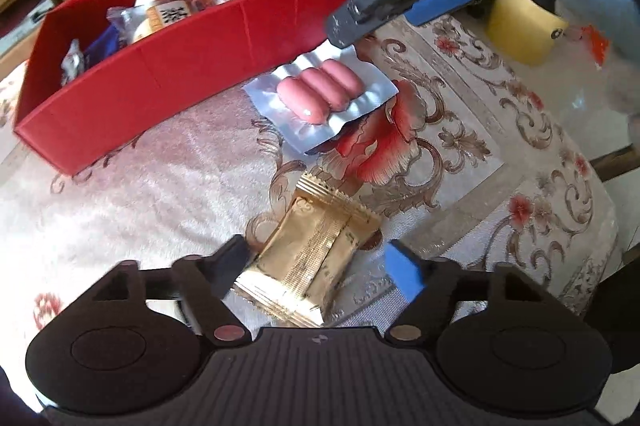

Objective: Organize snacks
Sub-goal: 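Grasp the gold-wrapped pastry with the left tool while the right tool grasps the pink sausage pack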

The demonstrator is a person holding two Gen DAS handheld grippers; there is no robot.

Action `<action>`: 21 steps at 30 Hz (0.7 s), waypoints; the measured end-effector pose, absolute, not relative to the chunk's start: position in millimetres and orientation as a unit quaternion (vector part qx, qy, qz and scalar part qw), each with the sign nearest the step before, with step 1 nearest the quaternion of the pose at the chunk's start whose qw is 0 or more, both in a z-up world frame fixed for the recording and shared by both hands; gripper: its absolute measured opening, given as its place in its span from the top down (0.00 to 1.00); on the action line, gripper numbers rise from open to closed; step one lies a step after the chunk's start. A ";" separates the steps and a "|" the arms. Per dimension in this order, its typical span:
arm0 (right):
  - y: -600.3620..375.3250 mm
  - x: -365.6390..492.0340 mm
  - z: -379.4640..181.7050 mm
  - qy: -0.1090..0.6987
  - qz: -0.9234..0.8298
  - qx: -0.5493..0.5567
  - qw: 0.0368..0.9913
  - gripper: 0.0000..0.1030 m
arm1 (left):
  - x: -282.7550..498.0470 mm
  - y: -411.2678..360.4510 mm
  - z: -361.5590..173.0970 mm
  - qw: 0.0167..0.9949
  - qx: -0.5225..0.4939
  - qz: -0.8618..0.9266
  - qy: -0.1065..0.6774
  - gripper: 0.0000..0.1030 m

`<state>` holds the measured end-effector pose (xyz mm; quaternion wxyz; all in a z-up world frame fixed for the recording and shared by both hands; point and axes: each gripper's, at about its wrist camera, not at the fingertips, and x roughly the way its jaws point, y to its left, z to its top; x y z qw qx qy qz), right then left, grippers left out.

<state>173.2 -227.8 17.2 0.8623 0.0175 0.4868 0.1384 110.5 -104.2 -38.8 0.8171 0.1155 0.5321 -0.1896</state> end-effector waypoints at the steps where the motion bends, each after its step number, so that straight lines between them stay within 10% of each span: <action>1: -227.3 174.2 15.9 0.489 0.137 0.016 0.861 0.36 | 109.1 -101.9 -36.6 0.817 0.109 -0.189 0.533 0.34; 12: -209.5 198.2 -16.7 0.528 0.120 0.010 0.841 0.35 | 103.3 -91.3 -26.4 0.816 0.072 -0.193 0.540 0.48; 21: -186.1 208.1 -31.8 0.543 0.131 -0.008 0.830 0.16 | 108.5 -100.9 -31.5 0.812 0.058 -0.205 0.543 0.23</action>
